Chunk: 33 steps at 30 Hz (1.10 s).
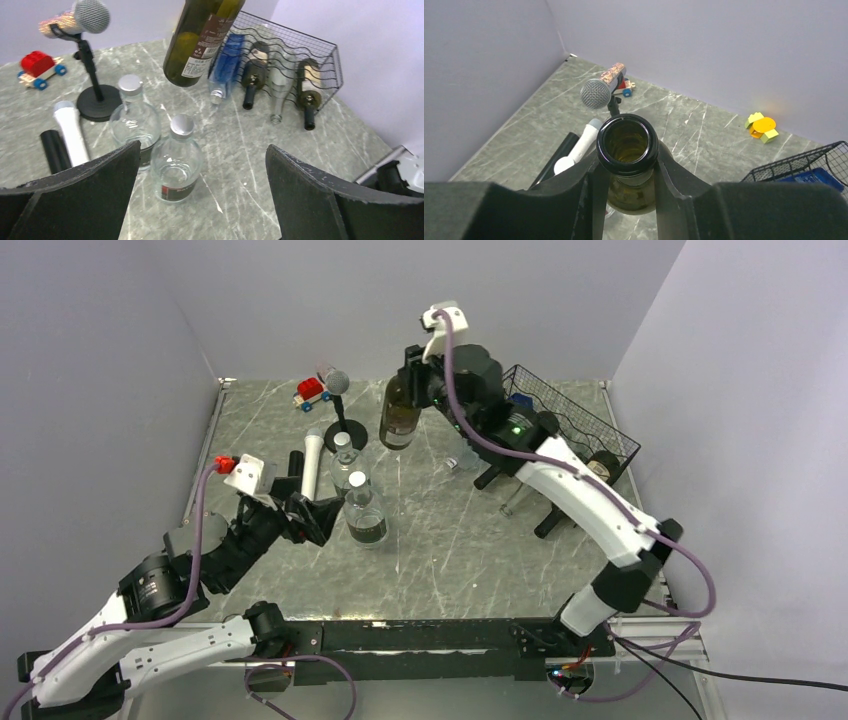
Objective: Put the wine bottle on the wine rack
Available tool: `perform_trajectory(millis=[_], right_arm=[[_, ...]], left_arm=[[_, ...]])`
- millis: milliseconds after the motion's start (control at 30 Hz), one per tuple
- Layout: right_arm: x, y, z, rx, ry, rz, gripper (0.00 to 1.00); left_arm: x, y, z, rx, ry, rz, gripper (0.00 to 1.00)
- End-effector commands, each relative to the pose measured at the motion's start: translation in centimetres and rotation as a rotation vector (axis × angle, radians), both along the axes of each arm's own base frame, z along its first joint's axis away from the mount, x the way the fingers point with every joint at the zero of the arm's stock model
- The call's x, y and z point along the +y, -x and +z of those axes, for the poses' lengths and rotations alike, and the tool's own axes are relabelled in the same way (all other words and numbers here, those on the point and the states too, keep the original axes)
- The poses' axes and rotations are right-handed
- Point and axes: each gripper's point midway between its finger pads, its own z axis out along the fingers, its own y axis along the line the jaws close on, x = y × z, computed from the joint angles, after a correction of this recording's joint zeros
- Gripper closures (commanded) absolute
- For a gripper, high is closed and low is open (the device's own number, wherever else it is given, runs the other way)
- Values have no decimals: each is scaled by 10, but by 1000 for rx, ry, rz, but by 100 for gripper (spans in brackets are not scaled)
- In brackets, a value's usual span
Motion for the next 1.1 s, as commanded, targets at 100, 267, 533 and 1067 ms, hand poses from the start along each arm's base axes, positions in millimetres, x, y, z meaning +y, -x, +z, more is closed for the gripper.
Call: perform_trajectory(millis=[100, 267, 533, 1067], right_arm=[[-46, 64, 45, 10, -106, 80, 100], [-64, 107, 24, 104, -116, 171, 100], [-62, 185, 10, 230, -207, 467, 100], [-36, 237, 37, 169, -309, 825, 100]], left_arm=[[-38, 1, 9, -47, 68, -125, 1], [-75, 4, 0, -76, 72, -252, 1], [-142, 34, -25, -96, 111, -590, 1], [-163, 70, -77, -32, 110, -825, 1]])
